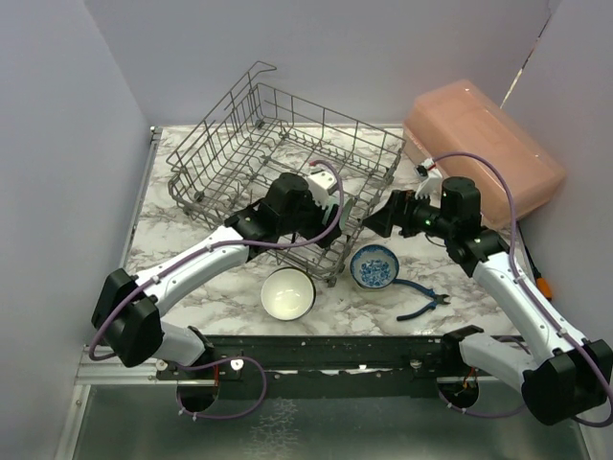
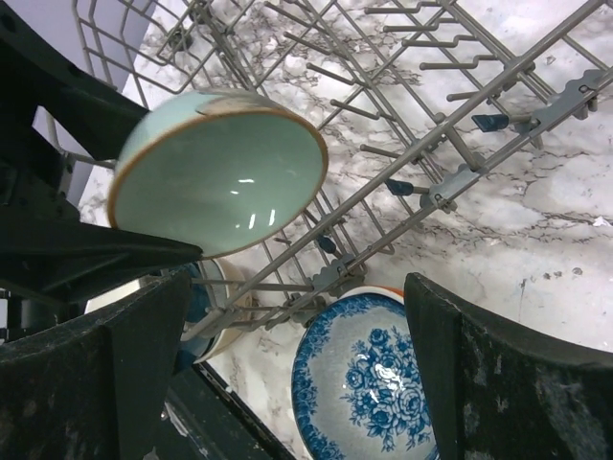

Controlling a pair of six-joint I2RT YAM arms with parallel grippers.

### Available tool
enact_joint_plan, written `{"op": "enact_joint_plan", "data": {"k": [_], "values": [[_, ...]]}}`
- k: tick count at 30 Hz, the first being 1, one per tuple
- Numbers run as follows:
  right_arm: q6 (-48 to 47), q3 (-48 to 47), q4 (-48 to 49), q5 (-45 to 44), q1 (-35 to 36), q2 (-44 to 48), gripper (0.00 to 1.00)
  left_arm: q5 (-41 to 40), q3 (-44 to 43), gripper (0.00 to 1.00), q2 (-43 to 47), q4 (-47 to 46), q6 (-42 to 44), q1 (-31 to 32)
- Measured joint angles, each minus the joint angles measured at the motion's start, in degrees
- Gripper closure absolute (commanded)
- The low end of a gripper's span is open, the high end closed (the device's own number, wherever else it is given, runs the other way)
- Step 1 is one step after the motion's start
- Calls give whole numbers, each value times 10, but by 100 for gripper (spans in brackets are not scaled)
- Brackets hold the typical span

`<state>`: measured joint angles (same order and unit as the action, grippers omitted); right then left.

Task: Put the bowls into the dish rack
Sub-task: Place the bowl in the dish rack.

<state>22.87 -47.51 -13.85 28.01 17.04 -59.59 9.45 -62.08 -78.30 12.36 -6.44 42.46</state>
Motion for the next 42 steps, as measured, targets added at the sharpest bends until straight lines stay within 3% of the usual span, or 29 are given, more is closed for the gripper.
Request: {"op": "enact_joint_plan", "data": {"k": [18, 27, 42], "values": [[-10, 1, -26, -5, 0, 23, 4, -101, -50, 100, -56, 52, 36, 31], [-10, 4, -26, -5, 0, 23, 4, -113, -65, 100, -81, 57, 46, 40], [-11, 4, -27, -6, 0, 23, 4, -165, -98, 100, -122, 70, 13, 56]]}}
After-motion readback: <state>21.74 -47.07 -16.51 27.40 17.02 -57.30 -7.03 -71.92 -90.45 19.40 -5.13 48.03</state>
